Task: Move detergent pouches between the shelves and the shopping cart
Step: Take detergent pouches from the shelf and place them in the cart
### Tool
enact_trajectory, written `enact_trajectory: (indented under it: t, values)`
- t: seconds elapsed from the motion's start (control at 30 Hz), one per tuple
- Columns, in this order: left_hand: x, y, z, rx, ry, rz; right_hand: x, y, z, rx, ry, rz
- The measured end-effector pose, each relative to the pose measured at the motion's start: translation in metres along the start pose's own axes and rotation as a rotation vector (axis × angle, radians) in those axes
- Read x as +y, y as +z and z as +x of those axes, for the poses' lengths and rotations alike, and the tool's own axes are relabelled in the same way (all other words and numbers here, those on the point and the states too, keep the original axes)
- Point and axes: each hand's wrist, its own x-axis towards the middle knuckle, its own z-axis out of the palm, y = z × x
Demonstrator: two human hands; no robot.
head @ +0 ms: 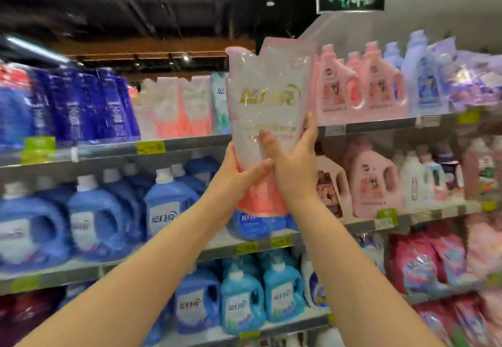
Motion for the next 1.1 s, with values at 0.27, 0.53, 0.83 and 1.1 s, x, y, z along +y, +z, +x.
enact_trajectory:
  t: [0.27,0.53,0.83,1.1]
  values:
    - [-0.003,-0.113,0.085,-0.034,0.055,0.249,0.046,0.116,0.081,-0.135,-0.081,0.079]
    - [0.006,-0.196,0.198,0.01,-0.012,0.309,0.095,0.235,0.193,-0.271,-0.127,0.184]
    - [0.016,-0.303,0.278,-0.04,-0.252,0.491,0.13,0.341,0.245,-0.326,-0.184,0.196]
    - [-0.036,-0.369,0.329,0.113,-0.353,0.351,0.182,0.407,0.267,-0.548,-0.042,0.034]
